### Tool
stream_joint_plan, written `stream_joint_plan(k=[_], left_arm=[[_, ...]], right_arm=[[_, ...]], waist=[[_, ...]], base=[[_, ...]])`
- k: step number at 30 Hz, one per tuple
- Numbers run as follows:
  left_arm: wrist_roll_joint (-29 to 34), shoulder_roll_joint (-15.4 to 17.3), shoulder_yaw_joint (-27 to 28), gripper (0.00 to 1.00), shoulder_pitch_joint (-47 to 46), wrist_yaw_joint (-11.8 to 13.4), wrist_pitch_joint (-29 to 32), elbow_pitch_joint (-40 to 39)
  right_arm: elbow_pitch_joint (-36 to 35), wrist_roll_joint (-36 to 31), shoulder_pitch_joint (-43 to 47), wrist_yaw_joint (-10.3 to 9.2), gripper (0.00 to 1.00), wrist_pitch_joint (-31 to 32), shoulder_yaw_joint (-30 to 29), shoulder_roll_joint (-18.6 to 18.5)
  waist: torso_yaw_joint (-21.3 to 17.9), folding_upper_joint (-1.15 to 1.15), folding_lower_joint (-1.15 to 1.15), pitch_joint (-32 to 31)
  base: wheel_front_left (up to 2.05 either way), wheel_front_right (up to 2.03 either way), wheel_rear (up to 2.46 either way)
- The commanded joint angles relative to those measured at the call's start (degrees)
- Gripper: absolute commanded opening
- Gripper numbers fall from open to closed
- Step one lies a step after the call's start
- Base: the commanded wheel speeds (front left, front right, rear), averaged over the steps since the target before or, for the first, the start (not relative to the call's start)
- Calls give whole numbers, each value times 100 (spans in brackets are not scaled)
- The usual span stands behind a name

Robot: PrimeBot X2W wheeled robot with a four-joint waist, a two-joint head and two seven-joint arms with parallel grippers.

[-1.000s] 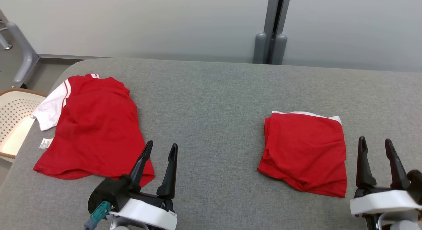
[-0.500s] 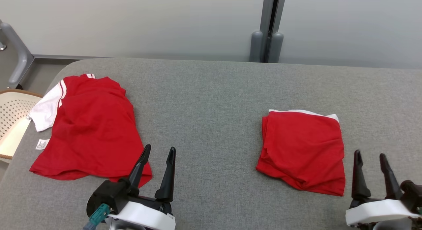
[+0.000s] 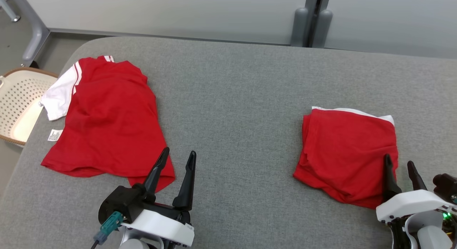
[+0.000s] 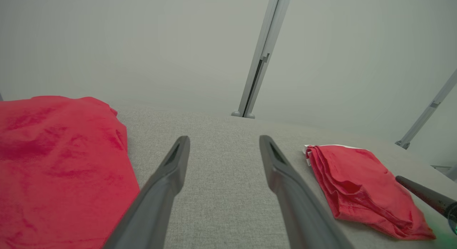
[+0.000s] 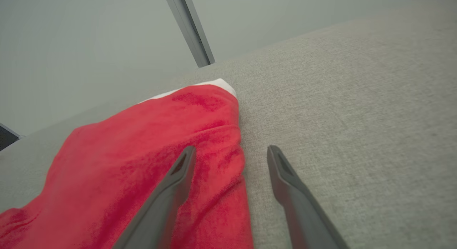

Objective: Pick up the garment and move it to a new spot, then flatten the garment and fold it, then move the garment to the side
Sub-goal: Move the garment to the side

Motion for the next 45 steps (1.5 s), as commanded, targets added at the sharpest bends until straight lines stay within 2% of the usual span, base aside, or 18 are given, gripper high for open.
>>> stream_joint_plan(k=[1,6,7,8,13,20,24,27,32,38,45], left_arm=[[-19,21,-10,100,-91,-26,-10,-1],[-55,20,-39,100,-175,-36,-10,-28],[-55,21,-43,100,-195,-34,-10,-28],[-57,21,-43,100,-220,-30,-10,-32],[-44,20,-24,100,-267,-4,-10,-29],[-9,21,-9,100,-292,-29,-10,-34],[44,22,57,100,-411,-61,-10,-166],[85,21,169,100,-503,-97,-10,-271],[193,22,257,100,-865,-173,-11,-446],[392,21,329,100,-1280,-270,-10,-711],[479,22,408,100,-1531,-329,-10,-929]], right_arm=[[135,93,-149,0,100,30,22,-51],[528,65,-411,0,100,50,219,-176],[594,13,-445,0,76,50,284,-185],[638,-55,-478,0,0,6,360,-197],[698,-607,-675,-1,0,-307,509,-369],[510,-1283,-914,-1,0,-428,854,-615],[329,-1649,-1252,-1,0,-275,1361,-1122],[226,-1949,-1549,-2,0,-85,1921,-1661],[222,-1866,-2039,-5,0,181,2417,-2580],[372,-1646,-2460,-6,0,460,2474,-3452],[553,-1494,-2747,-5,0,498,1923,-3847]], waist=[[87,0,0,104],[151,0,0,250],[156,0,0,277],[156,0,0,297],[68,0,0,357],[-286,0,0,408],[-656,0,0,587],[-977,0,0,798],[-1326,0,0,1183],[-1551,0,0,1706],[-1613,0,0,2132]], base=[[0,0,0],[0,0,0],[0,0,0],[0,0,0],[0,0,0],[0,0,0],[0,0,0],[0,0,0],[0,0,0],[0,0,0],[0,0,0]])
